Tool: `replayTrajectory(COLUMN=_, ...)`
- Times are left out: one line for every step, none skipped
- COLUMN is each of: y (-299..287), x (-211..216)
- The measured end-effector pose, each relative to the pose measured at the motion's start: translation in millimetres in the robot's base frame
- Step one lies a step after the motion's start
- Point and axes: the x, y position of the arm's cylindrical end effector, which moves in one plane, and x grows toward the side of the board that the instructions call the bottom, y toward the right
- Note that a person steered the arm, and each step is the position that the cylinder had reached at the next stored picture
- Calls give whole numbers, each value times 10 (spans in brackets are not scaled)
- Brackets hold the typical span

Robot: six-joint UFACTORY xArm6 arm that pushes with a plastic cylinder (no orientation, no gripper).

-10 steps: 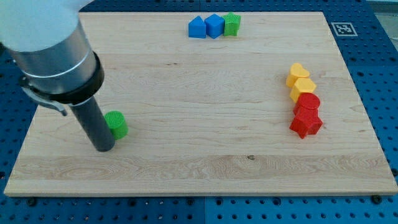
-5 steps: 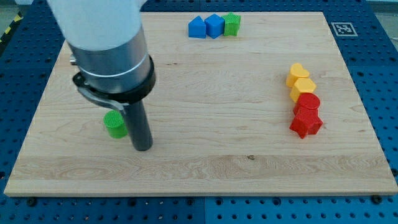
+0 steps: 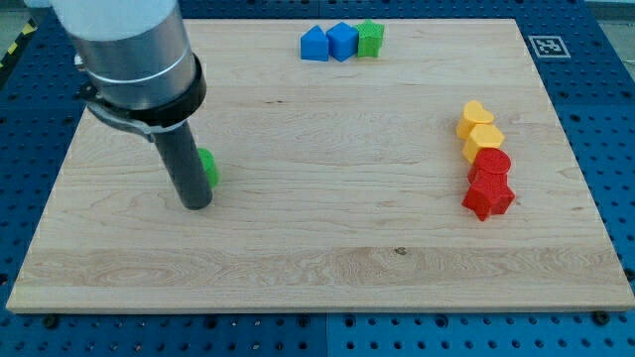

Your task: Move the green circle to the left of the yellow heart

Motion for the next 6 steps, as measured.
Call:
replayTrajectory(y=0, x=-200)
replayTrajectory(y=1, x=-329)
replayTrajectory(y=1, x=-370)
replayTrajectory(y=-109, x=-388)
replayTrajectory(y=-180, x=-461)
replayTrajectory(y=-180, x=-648)
